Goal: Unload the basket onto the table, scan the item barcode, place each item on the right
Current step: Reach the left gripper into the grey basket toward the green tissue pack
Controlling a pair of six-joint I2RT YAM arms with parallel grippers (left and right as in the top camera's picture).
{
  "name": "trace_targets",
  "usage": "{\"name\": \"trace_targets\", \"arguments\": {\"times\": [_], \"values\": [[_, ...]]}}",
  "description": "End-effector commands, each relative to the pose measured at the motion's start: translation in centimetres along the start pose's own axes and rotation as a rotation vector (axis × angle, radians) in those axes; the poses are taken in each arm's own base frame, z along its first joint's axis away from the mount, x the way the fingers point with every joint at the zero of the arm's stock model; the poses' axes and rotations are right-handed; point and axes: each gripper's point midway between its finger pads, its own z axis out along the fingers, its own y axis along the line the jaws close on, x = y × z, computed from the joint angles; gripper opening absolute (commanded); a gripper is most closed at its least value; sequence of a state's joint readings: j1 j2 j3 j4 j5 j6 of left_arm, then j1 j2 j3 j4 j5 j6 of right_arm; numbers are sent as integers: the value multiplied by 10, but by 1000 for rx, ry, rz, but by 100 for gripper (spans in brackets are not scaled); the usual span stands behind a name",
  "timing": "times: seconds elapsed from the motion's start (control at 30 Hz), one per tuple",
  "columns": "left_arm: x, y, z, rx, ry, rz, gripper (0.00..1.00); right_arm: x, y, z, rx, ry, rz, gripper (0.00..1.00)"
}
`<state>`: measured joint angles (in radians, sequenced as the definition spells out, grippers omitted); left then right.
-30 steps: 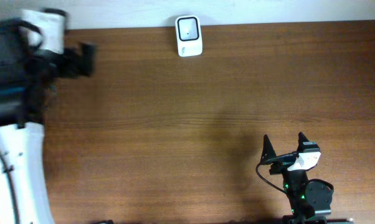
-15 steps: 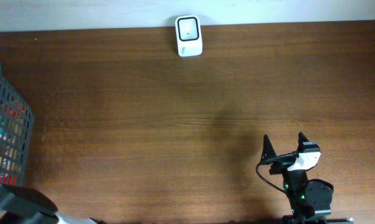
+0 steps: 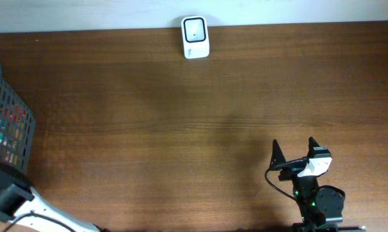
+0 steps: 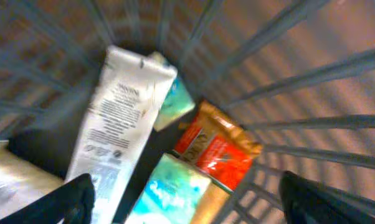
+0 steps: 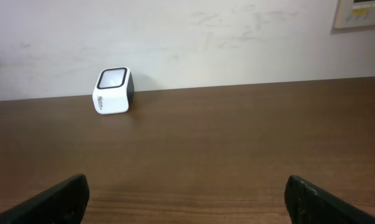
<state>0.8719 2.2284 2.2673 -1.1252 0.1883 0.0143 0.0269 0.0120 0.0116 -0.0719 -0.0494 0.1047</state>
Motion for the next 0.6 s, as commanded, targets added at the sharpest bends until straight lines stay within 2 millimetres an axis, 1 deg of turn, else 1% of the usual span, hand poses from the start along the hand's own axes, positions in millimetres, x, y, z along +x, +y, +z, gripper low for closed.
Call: {"name": "trace_targets", "arguments": {"times": [0.0,0.07,0.13,0.17,0.23,0.3,0.33,0.4,0.43,0.57], "values": [[34,9,58,35,145,37,90,3,2,0,-11,6,4,99],[43,7,72,68,181,49,87,3,2,0,-11,6,4,99],[51,7,81,73,208,63,72,3,2,0,-11,6,4,99],[55,8,85,73,226,59,68,3,2,0,-11,6,4,99],[59,9,87,74,239,55,66,3,2,0,-11,6,4,99],[62,8,86,75,255,52,59,3,2,0,-11,6,4,99],[65,9,86,72,265,50,57,3,2,0,-11,6,4,99],[68,9,85,69,279,47,56,3,2,0,-11,6,4,99],[69,9,85,70,284,46,53,3,2,0,-11,6,4,99],[72,9,84,71,296,43,32,3,2,0,-11,6,4,99]]}}
